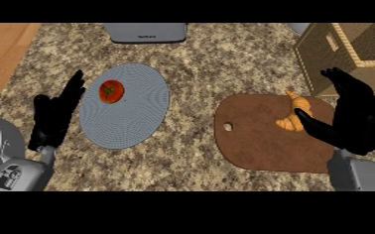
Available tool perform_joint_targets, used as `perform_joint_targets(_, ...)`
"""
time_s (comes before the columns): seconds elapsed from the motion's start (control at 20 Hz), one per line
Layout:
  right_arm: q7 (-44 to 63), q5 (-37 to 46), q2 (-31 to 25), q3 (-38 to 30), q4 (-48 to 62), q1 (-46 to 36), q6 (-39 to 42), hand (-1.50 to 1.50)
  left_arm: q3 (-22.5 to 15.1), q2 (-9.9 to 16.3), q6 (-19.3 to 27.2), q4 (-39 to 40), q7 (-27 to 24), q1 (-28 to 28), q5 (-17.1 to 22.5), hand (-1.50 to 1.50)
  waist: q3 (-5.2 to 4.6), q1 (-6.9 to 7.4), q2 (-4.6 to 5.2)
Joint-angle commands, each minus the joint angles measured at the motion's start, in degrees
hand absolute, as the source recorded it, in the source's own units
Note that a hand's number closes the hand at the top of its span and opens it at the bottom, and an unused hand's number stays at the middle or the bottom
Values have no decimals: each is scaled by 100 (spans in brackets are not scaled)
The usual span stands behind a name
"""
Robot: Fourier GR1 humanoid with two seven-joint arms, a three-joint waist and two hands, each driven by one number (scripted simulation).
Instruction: Pick the croissant from the cutting board and place it in the basket
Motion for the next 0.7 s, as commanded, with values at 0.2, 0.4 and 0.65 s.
perform_joint_targets(0.2, 1386, 1840, -1766, -260, -205, 875, -989, -150, -25, 0, -55, 190, 134, -69, -72, 0, -50, -162, -46)
perform_joint_targets(0.4, 2160, 2219, -2891, -109, -423, 1335, -57, -150, -11, -97, -116, 271, 37, 28, -15, 0, -47, -92, -40)
perform_joint_targets(0.65, 2844, 1677, -3702, -51, -1258, 1840, 1466, -150, -1, -112, -49, 149, 119, -25, -132, 0, -26, -28, -60)
